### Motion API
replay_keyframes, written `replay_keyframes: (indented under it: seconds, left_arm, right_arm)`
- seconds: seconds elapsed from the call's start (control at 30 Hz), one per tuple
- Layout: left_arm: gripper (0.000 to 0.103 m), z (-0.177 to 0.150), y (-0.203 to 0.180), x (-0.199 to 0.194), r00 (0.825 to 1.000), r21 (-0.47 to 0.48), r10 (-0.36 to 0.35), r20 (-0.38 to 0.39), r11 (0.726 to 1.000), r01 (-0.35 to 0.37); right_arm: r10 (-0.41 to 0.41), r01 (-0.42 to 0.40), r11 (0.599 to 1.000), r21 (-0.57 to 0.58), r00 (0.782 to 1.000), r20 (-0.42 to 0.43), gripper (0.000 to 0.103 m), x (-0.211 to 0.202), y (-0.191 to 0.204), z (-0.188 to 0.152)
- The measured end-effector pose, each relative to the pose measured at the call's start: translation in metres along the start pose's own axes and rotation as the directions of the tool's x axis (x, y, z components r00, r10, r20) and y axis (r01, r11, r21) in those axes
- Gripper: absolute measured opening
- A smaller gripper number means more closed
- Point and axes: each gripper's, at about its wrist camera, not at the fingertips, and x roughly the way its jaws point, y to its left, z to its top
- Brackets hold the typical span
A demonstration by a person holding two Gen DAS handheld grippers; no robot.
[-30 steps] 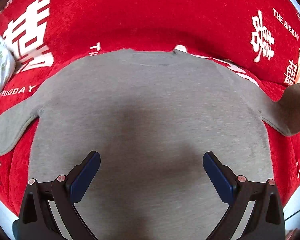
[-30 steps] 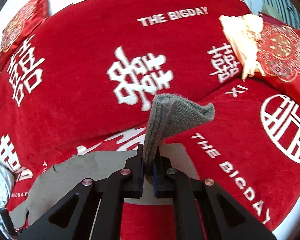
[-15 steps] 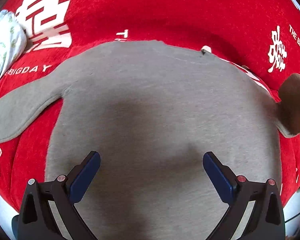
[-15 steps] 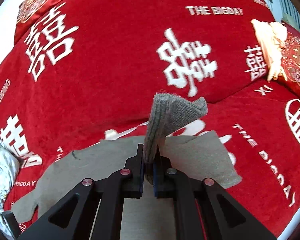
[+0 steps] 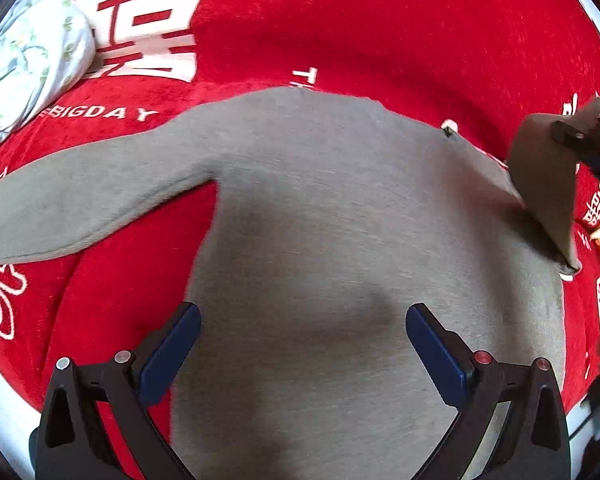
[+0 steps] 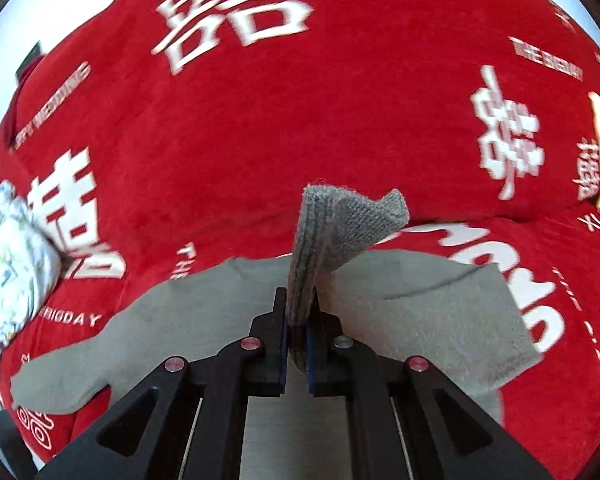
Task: Fold small clothes
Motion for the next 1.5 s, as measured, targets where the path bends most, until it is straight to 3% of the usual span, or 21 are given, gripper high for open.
replay_keyframes:
  seconds: [0.33, 0.7, 0.77, 0.83, 0.87, 0.9, 0.93, 1.07, 1.2, 1.27, 1.33, 1.5]
  left_arm:
    - [0.103, -0.004, 0.040, -0.010, 1.000, -0.066, 0.012, 0.015, 0.998, -0.011]
    - [0.103, -0.010, 0.059, -0.007, 1.000, -0.108, 0.019, 0.008, 0.994, -0.018]
    - [0.103, -0.010, 0.058, -0.008, 1.000, -0.107, 0.022, 0.010, 0.994, -0.021]
    - [0.103, -0.010, 0.054, -0.010, 0.999, -0.100, 0.034, 0.020, 0.994, -0.032]
    - [0.103, -0.010, 0.052, -0.012, 0.999, -0.096, 0.041, 0.027, 0.995, -0.038]
    - [0.103, -0.009, 0.051, -0.013, 0.999, -0.092, 0.042, 0.031, 0.995, -0.039]
    - [0.103, -0.008, 0.047, -0.015, 0.998, -0.085, 0.041, 0.036, 0.996, -0.038]
    - [0.103, -0.003, 0.034, -0.019, 0.998, -0.064, 0.032, 0.048, 0.998, -0.029]
    - [0.103, 0.004, 0.004, -0.009, 1.000, -0.028, -0.001, 0.025, 1.000, 0.002]
    - [0.103, 0.007, -0.014, -0.003, 1.000, 0.002, -0.014, 0.017, 1.000, 0.014]
    - [0.103, 0.012, -0.039, 0.006, 0.999, 0.040, -0.033, 0.008, 0.999, 0.033]
    - [0.103, 0.036, -0.090, 0.062, 0.996, 0.104, -0.031, -0.083, 0.994, 0.040]
  right_arm:
    - [0.071, -0.080, 0.992, -0.102, 0.993, -0.095, 0.007, 0.041, 0.082, -0.034]
    - [0.071, -0.109, 0.981, -0.159, 0.972, -0.225, 0.009, 0.086, 0.112, -0.068]
    - [0.110, -0.152, 0.976, -0.156, 0.962, -0.249, 0.015, 0.090, 0.112, -0.072]
    - [0.160, -0.208, 0.967, -0.148, 0.946, -0.280, 0.034, 0.090, 0.114, -0.075]
    - [0.205, -0.256, 0.957, -0.135, 0.929, -0.307, 0.052, 0.090, 0.114, -0.075]
    - [0.251, -0.301, 0.946, -0.120, 0.915, -0.317, 0.060, 0.085, 0.113, -0.075]
    - [0.264, -0.311, 0.943, -0.118, 0.915, -0.304, 0.061, 0.080, 0.110, -0.074]
    - [0.268, -0.289, 0.954, -0.084, 0.942, -0.202, 0.071, 0.053, 0.071, -0.060]
    - [0.100, -0.108, 0.992, -0.065, 0.988, -0.117, 0.075, 0.044, -0.003, -0.039]
    - [-0.004, -0.003, 0.999, -0.051, 0.991, -0.135, 0.075, 0.051, -0.039, -0.035]
    - [-0.057, 0.054, 0.998, -0.021, 0.988, -0.142, 0.075, 0.056, -0.068, -0.034]
    - [-0.095, 0.107, 0.993, 0.043, 0.972, -0.214, 0.075, 0.087, -0.119, -0.042]
